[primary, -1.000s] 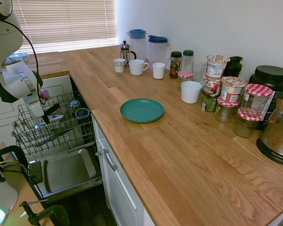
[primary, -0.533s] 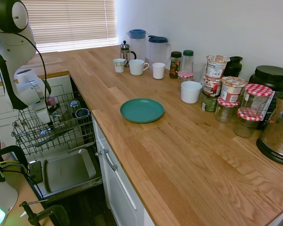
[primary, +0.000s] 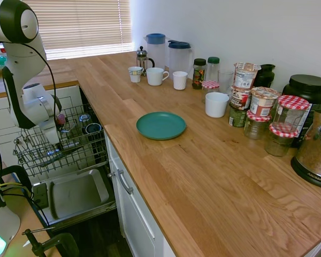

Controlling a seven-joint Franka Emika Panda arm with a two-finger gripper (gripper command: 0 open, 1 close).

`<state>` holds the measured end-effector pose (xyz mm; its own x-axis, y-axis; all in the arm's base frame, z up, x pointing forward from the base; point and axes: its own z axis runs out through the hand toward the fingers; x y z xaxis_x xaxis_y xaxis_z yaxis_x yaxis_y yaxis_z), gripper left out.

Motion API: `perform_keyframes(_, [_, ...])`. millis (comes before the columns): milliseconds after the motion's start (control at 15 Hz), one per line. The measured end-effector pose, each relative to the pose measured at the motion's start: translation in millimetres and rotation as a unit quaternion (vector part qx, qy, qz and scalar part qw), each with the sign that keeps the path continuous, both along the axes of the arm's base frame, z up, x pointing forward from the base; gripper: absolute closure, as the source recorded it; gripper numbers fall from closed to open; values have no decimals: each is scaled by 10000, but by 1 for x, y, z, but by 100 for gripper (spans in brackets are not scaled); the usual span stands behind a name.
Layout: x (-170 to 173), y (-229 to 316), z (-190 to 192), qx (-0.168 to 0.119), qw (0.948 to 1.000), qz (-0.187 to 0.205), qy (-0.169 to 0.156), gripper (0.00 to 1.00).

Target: Put the fork in the dishwasher

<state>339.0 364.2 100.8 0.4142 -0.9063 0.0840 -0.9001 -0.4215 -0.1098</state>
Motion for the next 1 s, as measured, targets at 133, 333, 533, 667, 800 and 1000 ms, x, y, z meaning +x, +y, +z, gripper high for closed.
perform_keyframes(133, [1,3,1,14,10000,23,-25,0])
perform_keyframes(333, [3,7,4,25,10000,38,-65,0])
perform_keyframes(533, [4,10,6,45,9999,57,-100,0])
perform_keyframes(667, [6,11,12,68,9998,59,-152,0])
perform_keyframes(800, [3,11,27,83,9996,73,-254,0])
perform_keyframes(1000, [-16,7,66,32,9991,64,-428,0])
